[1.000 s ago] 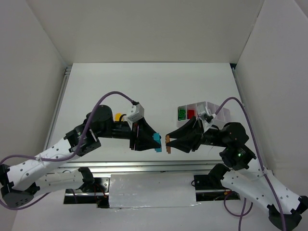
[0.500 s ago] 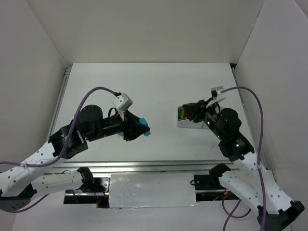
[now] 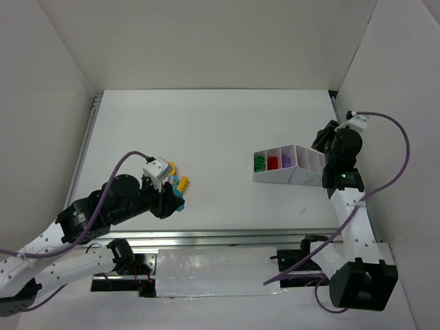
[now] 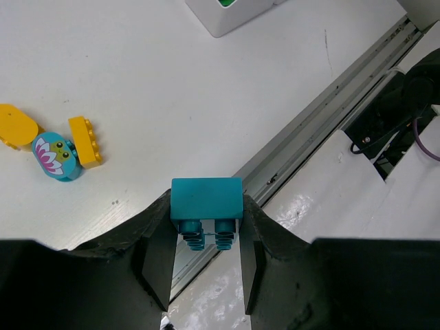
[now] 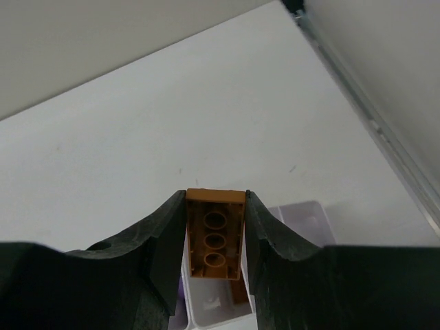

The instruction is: Sort the legos into containers by color

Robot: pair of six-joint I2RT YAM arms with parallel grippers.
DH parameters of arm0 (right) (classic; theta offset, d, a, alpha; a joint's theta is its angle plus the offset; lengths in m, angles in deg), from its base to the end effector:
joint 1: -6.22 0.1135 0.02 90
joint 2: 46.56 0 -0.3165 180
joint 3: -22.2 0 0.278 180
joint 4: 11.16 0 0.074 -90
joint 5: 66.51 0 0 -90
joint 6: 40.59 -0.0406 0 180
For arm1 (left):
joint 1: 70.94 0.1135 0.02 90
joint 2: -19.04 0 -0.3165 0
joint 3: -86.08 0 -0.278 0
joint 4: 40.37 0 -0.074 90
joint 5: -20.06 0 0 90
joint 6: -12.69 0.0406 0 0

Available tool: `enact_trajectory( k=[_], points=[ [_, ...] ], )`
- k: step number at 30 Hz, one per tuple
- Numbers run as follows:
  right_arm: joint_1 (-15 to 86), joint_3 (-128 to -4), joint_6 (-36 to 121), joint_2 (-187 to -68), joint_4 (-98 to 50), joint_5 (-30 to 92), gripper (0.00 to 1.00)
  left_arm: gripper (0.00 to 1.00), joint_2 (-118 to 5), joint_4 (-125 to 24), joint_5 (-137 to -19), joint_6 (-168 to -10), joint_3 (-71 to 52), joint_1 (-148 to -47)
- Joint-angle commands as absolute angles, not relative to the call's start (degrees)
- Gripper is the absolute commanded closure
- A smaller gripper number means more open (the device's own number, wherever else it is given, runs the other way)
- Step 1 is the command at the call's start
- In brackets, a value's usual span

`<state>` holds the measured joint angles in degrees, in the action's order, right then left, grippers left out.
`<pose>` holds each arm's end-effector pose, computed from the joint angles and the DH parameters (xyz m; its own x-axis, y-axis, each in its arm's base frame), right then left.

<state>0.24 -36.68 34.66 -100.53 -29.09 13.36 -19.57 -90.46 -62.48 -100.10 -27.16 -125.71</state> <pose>0.2199 -0.0302 0.3676 -0.1472 0.2674 -0.9523 0.3210 0.9236 0.2097 0.0757 -0.0981 0.3995 -0.4855 0.0217 -0.8740 0.5992 0.7362 -0.3146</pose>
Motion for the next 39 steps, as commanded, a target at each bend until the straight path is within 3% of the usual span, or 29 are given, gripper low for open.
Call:
enact_trajectory(
  k=[1,19,23,26,39],
  points=[
    [-1.07,-35.53,39.12,-103.06,-21.71,28.98,1.0,1.0,-17.79,-88.87,-63.7,-99.46,-27.23,-125.61],
    [-3.01,-33.15,41.32,-110.54,-22.3,30.79,1.0,1.0,-12.69,-87.81,-65.9,-98.76,-28.73,-128.16],
    [-3.09,-31.66,40.09,-110.37,-21.86,28.59,0.93,1.0,-12.51,-87.81,-66.08,-98.58,-28.73,-128.34],
    [-3.01,-30.69,39.48,-108.97,-21.16,28.67,0.73,1.0,-12.77,-87.81,-65.99,-98.58,-28.64,-128.34],
    [-3.01,-30.87,38.68,-107.29,-22.04,29.82,0.47,1.0,-12.77,-87.72,-65.9,-98.58,-28.29,-128.34]
  ],
)
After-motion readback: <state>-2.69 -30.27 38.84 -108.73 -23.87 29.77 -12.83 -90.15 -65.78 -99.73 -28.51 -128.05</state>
